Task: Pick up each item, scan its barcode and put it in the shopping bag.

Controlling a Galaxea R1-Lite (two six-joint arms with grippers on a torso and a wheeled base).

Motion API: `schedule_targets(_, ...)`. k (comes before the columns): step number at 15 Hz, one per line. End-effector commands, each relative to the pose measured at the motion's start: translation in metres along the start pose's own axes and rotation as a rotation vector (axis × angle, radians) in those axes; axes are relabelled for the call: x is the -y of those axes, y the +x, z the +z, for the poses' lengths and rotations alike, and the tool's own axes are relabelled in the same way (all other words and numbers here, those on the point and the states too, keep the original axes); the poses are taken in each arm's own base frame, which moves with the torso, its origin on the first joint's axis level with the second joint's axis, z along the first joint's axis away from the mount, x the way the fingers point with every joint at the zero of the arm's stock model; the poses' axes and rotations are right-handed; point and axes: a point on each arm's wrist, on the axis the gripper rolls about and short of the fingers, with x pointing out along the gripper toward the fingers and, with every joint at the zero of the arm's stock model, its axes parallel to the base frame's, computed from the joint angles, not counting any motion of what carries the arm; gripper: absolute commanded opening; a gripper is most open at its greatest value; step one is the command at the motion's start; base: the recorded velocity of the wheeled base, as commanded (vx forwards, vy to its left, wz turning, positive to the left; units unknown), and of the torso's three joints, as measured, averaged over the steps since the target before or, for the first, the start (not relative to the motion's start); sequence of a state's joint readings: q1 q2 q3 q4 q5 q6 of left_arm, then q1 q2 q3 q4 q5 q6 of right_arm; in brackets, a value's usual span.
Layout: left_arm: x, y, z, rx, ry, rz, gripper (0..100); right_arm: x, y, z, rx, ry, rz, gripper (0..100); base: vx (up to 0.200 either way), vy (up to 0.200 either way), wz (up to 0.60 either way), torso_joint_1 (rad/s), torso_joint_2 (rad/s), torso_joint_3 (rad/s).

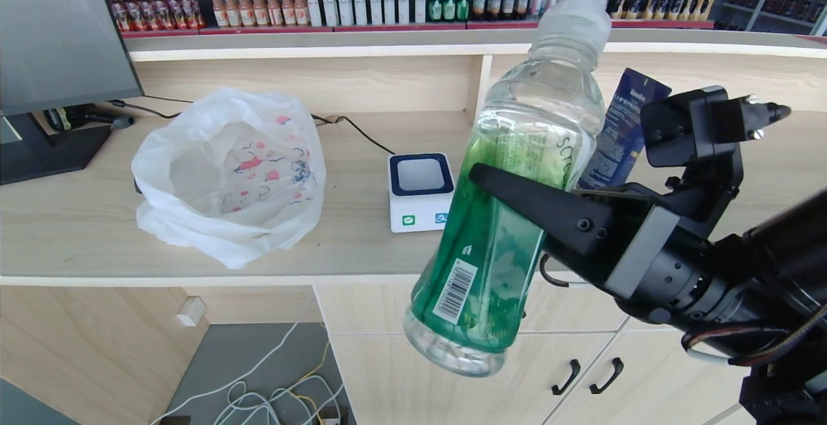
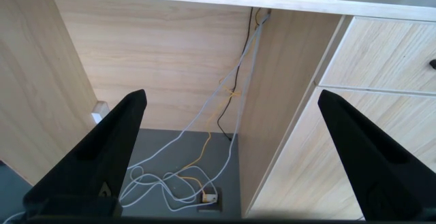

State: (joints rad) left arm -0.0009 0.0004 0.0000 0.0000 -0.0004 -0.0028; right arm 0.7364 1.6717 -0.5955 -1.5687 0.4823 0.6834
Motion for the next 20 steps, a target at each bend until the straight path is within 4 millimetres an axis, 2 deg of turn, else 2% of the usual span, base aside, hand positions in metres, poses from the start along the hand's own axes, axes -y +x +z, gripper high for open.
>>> schedule_targets(1, 0.000, 0.000, 0.000, 0.000, 0.000, 0.000, 100, 0.003, -0.006, 0.004, 0.028, -0.074, -0.047, 0, 0.000, 0.000, 0.00, 0.000, 0.00, 0.000)
schedule_targets(3, 0.000, 0.000, 0.000, 0.000, 0.000, 0.001, 100, 0.009, -0.009, 0.011, 0.076, -0.263, -0.131, 0, 0.000, 0.000, 0.00, 0.000, 0.00, 0.000)
schedule_targets(9, 0.000, 0.000, 0.000, 0.000, 0.003, 0.000, 100, 0.013, -0.012, 0.011, 0.146, -0.652, -0.429, 0, 0.000, 0.000, 0.00, 0.000, 0.00, 0.000)
schedule_targets(12, 0.000, 0.000, 0.000, 0.000, 0.003, 0.000, 100, 0.016, -0.009, 0.018, 0.214, -0.701, -0.582, 0, 0.000, 0.000, 0.00, 0.000, 0.00, 0.000)
schedule_targets(13, 0.000, 0.000, 0.000, 0.000, 0.003, 0.000, 100, 0.017, -0.007, 0.026, 0.275, -0.718, -0.673, 0, 0.000, 0.000, 0.00, 0.000, 0.00, 0.000)
schedule_targets(20, 0.000, 0.000, 0.000, 0.000, -0.002, 0.001, 100, 0.015, -0.010, 0.022, 0.241, -0.775, -0.712, 0, 0.000, 0.000, 0.00, 0.000, 0.00, 0.000)
